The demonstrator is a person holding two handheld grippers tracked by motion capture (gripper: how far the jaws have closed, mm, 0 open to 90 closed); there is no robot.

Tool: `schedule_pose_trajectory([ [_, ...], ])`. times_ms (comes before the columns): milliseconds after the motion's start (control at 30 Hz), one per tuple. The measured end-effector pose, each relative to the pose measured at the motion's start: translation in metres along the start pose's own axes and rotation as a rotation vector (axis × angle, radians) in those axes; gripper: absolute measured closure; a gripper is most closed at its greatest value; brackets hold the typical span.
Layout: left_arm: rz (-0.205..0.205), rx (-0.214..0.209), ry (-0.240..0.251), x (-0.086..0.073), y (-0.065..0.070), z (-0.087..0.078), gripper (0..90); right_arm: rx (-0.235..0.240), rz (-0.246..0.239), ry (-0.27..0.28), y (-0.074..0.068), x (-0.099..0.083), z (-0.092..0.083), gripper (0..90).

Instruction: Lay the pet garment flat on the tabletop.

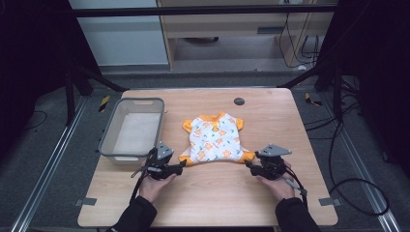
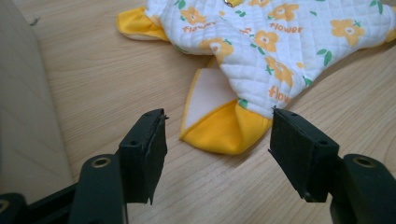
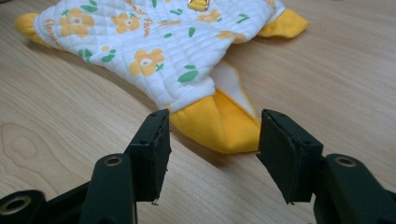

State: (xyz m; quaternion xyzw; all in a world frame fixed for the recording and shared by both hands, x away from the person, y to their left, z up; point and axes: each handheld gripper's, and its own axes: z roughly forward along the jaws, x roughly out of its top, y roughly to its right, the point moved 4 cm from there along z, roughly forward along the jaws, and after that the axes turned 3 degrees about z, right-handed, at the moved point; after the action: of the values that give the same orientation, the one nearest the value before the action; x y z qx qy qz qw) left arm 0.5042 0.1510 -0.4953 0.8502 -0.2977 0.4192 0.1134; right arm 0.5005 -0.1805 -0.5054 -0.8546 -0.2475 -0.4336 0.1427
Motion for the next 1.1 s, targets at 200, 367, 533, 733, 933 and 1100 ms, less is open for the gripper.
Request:
schedule_pose_trajectory([
  [200, 0.018, -0.021, -0.009, 0.0, 0.006, 0.01, 36.9, 0.017, 0.01, -0.019, -0.001, 0.0, 0.013, 45.2],
  [367, 0.059, -0.034, -0.049, -0.004, 0.015, 0.02, 38.4, 0.027, -0.015, -0.022, -0.004, -0.001, 0.016, 50.5],
  [533, 0.048, -0.053, -0.085, -0.007, 0.019, 0.028, 50.5, 0.023, -0.031, -0.044, -0.006, -0.003, 0.02, 59.7],
  [733, 0.04, -0.049, -0.102, -0.008, 0.019, 0.032, 69.4, 0.004, -0.023, -0.081, -0.005, -0.005, 0.022, 73.5],
  [933, 0.024, -0.064, -0.1, -0.008, 0.02, 0.033, 81.7, -0.014, -0.045, -0.108, -0.005, -0.007, 0.025, 83.4],
  [1100, 0.025, -0.085, -0.086, -0.006, 0.02, 0.03, 85.8, 0.003, -0.042, -0.111, -0.005, -0.005, 0.023, 87.4],
])
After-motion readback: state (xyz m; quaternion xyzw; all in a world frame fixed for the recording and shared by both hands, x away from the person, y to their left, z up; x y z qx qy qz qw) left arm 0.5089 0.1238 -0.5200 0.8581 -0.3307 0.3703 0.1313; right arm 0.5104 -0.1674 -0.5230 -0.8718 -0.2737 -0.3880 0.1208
